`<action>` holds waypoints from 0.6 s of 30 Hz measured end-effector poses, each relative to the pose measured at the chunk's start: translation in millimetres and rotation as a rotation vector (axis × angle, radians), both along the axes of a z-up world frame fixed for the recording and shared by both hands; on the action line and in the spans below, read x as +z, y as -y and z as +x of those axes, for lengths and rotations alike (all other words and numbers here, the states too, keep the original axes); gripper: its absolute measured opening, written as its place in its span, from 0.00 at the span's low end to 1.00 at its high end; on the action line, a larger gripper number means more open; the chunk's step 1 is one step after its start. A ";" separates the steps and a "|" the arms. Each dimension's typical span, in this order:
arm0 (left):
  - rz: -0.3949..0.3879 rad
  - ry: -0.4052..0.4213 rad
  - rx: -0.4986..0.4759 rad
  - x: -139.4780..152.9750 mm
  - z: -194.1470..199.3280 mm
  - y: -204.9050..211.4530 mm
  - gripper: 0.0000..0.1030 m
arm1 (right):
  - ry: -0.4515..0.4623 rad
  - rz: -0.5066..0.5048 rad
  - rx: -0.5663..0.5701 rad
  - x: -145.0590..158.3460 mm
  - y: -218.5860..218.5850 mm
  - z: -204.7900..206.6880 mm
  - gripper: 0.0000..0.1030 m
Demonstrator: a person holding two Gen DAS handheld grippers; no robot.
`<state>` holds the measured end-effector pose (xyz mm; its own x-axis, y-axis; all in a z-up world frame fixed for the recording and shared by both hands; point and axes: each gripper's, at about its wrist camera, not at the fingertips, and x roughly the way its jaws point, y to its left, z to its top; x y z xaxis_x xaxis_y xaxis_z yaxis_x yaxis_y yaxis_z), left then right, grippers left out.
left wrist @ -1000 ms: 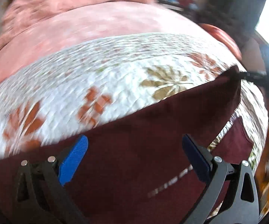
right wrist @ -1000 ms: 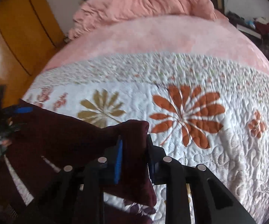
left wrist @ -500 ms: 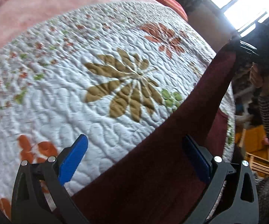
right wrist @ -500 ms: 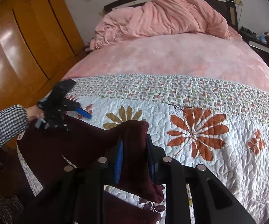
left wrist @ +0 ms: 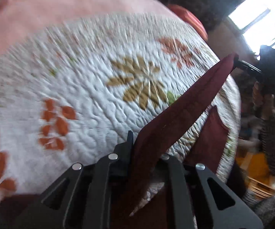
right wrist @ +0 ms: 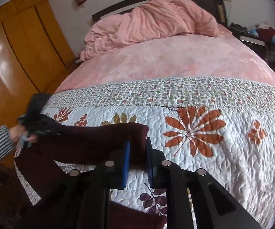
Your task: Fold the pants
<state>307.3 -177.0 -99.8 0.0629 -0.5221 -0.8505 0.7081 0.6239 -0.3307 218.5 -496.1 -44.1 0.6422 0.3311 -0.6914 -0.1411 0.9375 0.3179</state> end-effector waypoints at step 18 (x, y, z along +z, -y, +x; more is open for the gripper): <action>0.313 0.392 0.099 -11.3 -188.3 -3.9 0.11 | -0.097 -0.003 -0.076 -63.7 -22.8 -121.1 0.14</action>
<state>119.0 -173.1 -111.1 0.4446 -0.2213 -0.8680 0.6741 0.7208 0.1615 97.3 -473.3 -107.7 0.5956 0.2814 -0.7524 -0.0381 0.9455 0.3234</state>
